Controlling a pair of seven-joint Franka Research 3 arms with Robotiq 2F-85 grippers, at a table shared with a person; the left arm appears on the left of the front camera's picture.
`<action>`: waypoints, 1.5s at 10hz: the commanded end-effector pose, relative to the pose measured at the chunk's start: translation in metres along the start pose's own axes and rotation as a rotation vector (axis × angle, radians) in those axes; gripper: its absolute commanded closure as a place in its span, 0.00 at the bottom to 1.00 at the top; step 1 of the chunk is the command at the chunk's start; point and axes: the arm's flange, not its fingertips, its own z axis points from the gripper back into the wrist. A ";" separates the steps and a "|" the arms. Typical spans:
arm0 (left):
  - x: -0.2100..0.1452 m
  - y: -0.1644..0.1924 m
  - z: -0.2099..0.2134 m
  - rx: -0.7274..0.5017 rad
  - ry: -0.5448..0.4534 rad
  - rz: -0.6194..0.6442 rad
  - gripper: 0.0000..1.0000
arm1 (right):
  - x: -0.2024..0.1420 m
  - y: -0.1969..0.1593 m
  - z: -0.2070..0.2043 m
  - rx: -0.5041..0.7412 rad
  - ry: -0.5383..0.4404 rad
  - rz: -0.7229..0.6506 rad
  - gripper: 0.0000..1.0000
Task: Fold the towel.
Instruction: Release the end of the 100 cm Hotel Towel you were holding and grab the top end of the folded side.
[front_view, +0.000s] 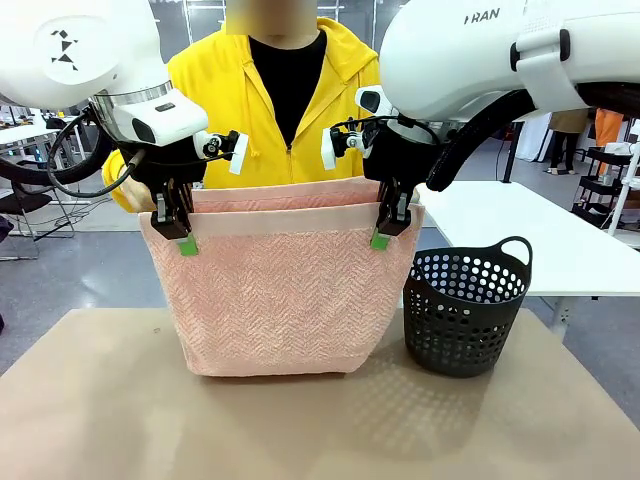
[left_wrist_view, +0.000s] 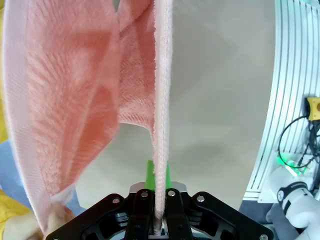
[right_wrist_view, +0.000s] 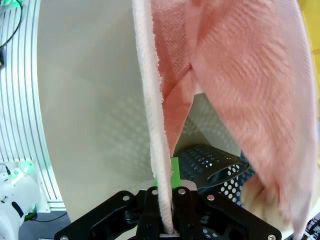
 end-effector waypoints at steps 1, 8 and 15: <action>-0.001 0.001 0.000 0.000 0.000 -0.005 1.00 | 0.000 0.000 0.000 -0.002 0.002 0.001 1.00; -0.001 0.001 0.000 0.000 0.000 -0.005 1.00 | 0.000 0.000 0.000 -0.002 0.002 0.001 1.00; -0.001 0.001 0.000 0.000 0.000 -0.005 1.00 | 0.000 0.000 0.000 -0.002 0.002 0.001 1.00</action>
